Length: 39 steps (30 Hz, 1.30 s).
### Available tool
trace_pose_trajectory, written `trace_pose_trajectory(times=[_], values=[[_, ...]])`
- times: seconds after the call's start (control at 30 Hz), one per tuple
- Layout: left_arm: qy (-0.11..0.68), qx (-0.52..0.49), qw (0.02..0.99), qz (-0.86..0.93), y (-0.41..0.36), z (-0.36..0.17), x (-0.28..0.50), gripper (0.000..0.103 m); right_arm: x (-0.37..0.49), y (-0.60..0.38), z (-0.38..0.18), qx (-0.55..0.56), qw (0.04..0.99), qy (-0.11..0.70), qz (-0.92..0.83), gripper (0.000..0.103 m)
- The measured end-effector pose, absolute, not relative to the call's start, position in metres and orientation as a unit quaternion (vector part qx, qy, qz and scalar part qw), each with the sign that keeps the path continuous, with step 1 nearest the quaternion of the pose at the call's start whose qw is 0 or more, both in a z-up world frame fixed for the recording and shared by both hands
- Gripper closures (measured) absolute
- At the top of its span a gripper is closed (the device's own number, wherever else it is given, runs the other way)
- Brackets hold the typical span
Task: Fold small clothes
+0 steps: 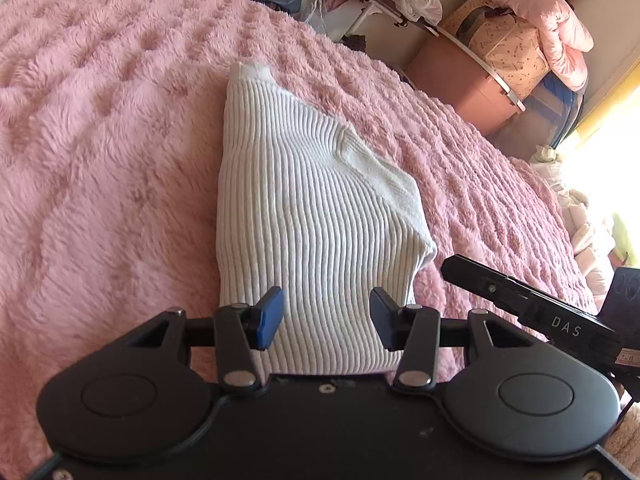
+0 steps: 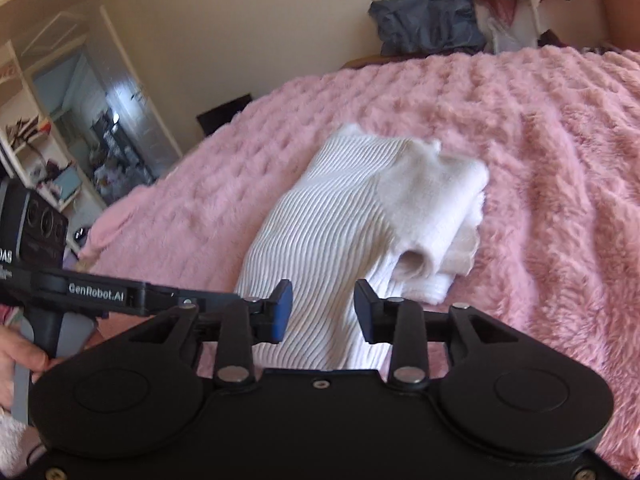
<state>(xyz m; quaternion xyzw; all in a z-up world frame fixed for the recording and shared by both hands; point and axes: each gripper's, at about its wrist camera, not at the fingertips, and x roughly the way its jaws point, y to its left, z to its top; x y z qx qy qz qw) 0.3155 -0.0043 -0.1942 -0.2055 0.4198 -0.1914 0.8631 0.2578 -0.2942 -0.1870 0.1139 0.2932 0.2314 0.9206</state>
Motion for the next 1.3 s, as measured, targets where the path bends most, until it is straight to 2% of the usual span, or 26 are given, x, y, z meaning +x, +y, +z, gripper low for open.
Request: trace_pose_trajectory(times=[0.23, 0.33, 0.37, 0.4, 0.43, 0.47, 0.63, 0.73, 0.83, 0.9, 0.93, 1.0, 1.07, 1.3], values=[[0.430, -0.203, 0.861, -0.181, -0.013, -0.193, 0.344, 0.053, 0.264, -0.285, -0.197, -0.014, 0.946, 0.282, 0.162, 0.064], [0.440, -0.189, 0.860, -0.179, -0.020, -0.199, 0.350, 0.053, 0.266, -0.273, -0.205, -0.065, 0.951, 0.268, 0.142, 0.068], [0.442, -0.186, 0.859, -0.178, -0.022, -0.202, 0.351, 0.053, 0.269, -0.273, -0.207, -0.065, 0.951, 0.268, 0.143, 0.071], [0.445, -0.184, 0.859, -0.177, -0.023, -0.204, 0.352, 0.053, 0.272, -0.272, -0.209, -0.063, 0.950, 0.273, 0.140, 0.084], [0.446, -0.185, 0.858, -0.177, -0.024, -0.206, 0.353, 0.053, 0.275, -0.273, -0.211, -0.060, 0.949, 0.281, 0.134, 0.091], [0.447, -0.185, 0.857, -0.177, -0.025, -0.207, 0.354, 0.053, 0.276, -0.274, -0.212, -0.053, 0.948, 0.285, 0.130, 0.095], [0.460, -0.167, 0.854, -0.177, -0.031, -0.216, 0.357, 0.052, 0.282, -0.280, -0.222, -0.044, 0.944, 0.307, 0.115, 0.096], [0.456, -0.165, 0.854, -0.189, -0.027, -0.206, 0.355, 0.053, 0.280, -0.292, -0.223, 0.007, 0.939, 0.315, 0.139, 0.096], [0.436, -0.173, 0.861, -0.197, -0.007, -0.189, 0.355, 0.053, 0.277, -0.327, -0.215, 0.139, 0.920, 0.317, 0.182, 0.084], [0.425, -0.175, 0.866, -0.199, 0.010, -0.179, 0.359, 0.053, 0.280, -0.352, -0.213, 0.224, 0.897, 0.320, 0.209, 0.068], [0.421, -0.181, 0.865, -0.203, 0.020, -0.176, 0.363, 0.052, 0.283, -0.362, -0.214, 0.259, 0.883, 0.323, 0.224, 0.065], [0.411, -0.207, 0.860, -0.222, 0.040, -0.175, 0.371, 0.052, 0.292, -0.374, -0.216, 0.305, 0.855, 0.339, 0.247, 0.051], [0.408, -0.247, 0.846, -0.237, 0.059, -0.183, 0.378, 0.052, 0.304, -0.378, -0.221, 0.333, 0.832, 0.359, 0.261, 0.045], [0.421, -0.372, 0.789, -0.249, 0.100, -0.228, 0.393, 0.052, 0.327, -0.378, -0.251, 0.379, 0.791, 0.398, 0.269, 0.045]])
